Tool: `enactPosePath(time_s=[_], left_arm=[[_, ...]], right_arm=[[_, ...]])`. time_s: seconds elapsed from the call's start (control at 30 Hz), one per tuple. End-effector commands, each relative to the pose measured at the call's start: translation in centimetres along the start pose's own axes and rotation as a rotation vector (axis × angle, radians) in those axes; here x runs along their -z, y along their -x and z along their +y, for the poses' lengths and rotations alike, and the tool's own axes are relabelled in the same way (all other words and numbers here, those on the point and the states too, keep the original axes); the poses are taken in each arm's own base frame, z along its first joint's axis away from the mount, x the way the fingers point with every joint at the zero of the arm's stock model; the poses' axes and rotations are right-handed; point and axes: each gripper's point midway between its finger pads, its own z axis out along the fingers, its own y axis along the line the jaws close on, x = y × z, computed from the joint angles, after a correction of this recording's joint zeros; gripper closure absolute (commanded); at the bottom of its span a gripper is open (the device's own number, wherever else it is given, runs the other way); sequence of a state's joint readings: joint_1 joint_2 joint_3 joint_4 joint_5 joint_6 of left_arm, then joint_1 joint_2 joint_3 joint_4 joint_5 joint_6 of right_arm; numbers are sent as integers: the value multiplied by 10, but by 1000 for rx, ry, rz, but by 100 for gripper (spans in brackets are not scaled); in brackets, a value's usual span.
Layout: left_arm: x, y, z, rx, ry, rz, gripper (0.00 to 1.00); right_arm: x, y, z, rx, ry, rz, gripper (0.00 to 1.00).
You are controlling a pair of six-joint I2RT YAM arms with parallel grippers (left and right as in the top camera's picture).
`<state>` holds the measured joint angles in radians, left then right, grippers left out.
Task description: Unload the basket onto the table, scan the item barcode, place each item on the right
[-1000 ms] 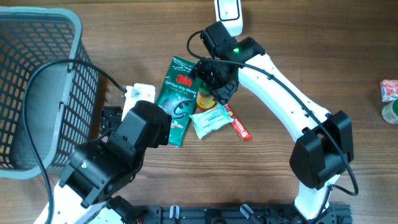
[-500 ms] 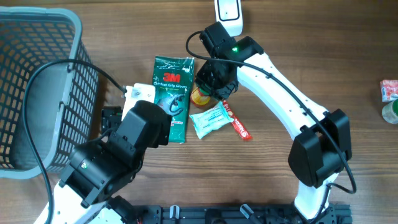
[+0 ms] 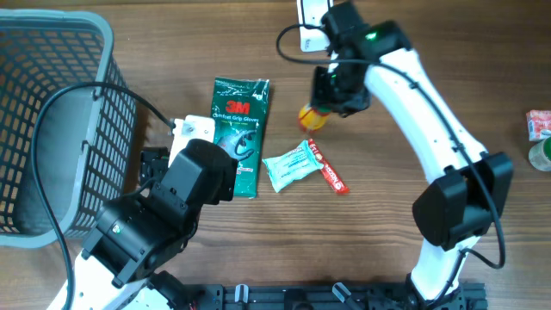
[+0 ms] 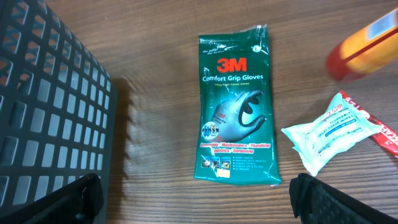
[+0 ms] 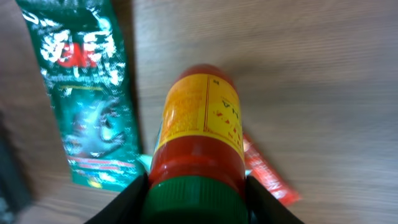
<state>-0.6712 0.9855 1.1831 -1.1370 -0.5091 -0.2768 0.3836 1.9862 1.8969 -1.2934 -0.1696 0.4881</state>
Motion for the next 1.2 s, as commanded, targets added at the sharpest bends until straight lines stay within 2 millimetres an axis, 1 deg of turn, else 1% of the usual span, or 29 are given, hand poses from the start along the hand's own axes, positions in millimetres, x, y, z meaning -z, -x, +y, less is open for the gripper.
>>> enactPosePath(time_s=[0.0, 0.07, 0.1, 0.13, 0.17, 0.23, 0.27, 0.33, 0.53, 0.63, 0.73, 0.87, 0.93, 1.03, 1.1, 1.17], left_arm=[[1, 1, 0, 24, -4, -4, 0], [1, 1, 0, 25, -4, -4, 0], [1, 1, 0, 24, -4, -4, 0], [1, 1, 0, 25, -4, -4, 0], [1, 1, 0, 25, -4, -4, 0], [1, 1, 0, 25, -4, -4, 0], [1, 1, 0, 25, -4, -4, 0], [1, 1, 0, 25, -4, -4, 0], [1, 1, 0, 25, -4, -4, 0], [1, 1, 0, 25, -4, -4, 0], [1, 1, 0, 24, -4, -4, 0], [1, 1, 0, 24, -4, -4, 0], [1, 1, 0, 25, -4, -4, 0], [1, 1, 0, 25, -4, -4, 0], [1, 1, 0, 25, -4, -4, 0], [1, 1, 0, 24, -4, -4, 0]], right_arm=[[22, 16, -31, 248, -117, -64, 61], [24, 18, -51, 265, -208, -62, 59], [25, 18, -59, 280, -245, -50, 55], [25, 14, -62, 312, -254, -28, 52], [24, 11, -63, 335, -257, -13, 51], [24, 6, -65, 357, -263, 11, 52], [23, 5, -65, 364, -263, 17, 54], [22, 4, -65, 376, -257, 24, 56], [21, 9, -63, 406, -252, 6, 55], [21, 14, -61, 432, -249, -15, 55], [21, 25, -57, 458, -245, -57, 55], [21, 34, -52, 539, -241, -91, 59], [21, 34, -52, 573, -243, -86, 62], [19, 28, -48, 612, -206, -63, 62], [18, 21, -42, 663, -160, -35, 62], [16, 10, -30, 765, -72, 1, 60]])
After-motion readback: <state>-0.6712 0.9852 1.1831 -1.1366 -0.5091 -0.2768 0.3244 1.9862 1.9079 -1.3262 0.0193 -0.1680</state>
